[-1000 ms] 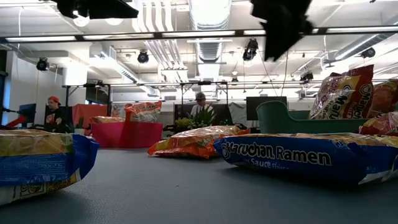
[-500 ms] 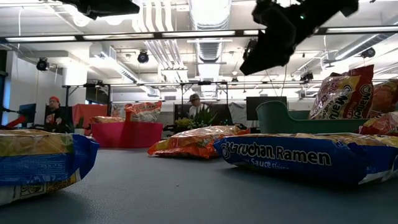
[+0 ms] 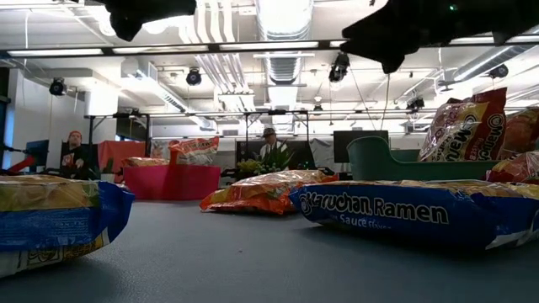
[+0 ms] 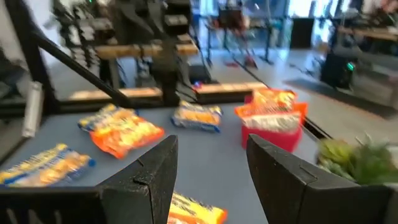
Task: Sort Maruchan noodles
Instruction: Put the orange noodle pack into the red bin
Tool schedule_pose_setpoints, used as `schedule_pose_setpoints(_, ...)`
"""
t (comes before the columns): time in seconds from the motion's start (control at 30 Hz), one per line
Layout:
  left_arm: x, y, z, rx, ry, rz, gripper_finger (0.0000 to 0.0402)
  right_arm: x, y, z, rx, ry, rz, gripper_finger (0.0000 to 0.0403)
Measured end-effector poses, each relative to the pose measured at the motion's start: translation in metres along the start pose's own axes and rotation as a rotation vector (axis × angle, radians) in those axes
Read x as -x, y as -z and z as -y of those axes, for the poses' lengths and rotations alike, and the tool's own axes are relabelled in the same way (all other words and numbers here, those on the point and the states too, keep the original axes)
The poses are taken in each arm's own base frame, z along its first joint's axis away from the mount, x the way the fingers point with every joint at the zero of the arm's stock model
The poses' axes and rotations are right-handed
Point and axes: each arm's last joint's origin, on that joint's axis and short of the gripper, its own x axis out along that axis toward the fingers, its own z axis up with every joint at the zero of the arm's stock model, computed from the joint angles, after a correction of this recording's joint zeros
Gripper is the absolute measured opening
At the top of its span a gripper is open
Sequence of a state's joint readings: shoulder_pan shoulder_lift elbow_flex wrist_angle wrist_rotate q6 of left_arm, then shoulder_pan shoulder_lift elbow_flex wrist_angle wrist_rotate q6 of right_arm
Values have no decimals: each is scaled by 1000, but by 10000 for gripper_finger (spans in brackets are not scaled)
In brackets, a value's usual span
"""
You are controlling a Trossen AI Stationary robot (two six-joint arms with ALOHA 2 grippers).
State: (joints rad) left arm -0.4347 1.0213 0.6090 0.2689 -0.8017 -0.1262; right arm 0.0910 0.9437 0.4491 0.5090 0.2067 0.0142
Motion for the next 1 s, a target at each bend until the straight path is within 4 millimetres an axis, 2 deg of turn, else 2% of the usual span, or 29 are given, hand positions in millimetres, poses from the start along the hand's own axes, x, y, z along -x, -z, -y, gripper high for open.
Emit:
schedule_pose_setpoints(0.13, -9, 9, 8, -11, -1, -14, 39, 4, 9, 1, -21, -10, 50, 178)
schedule_pose_setpoints(0.27, -18, 18, 16, -48, -6, -52, 39, 5, 18, 1, -24, -9, 20, 178)
schedule_pose_setpoints(0.5, -31, 23, 29, -211, -26, -209, 39, 6, 27, 2, -36, 4, -8, 178)
schedule_pose_setpoints(0.77, -48, 31, 44, -350, -24, -367, 39, 5, 22, 3, -40, 9, 5, 178)
schedule_pose_setpoints(1.0, -62, 50, 50, -419, 5, -453, 39, 3, 16, 2, -45, 8, 24, 178)
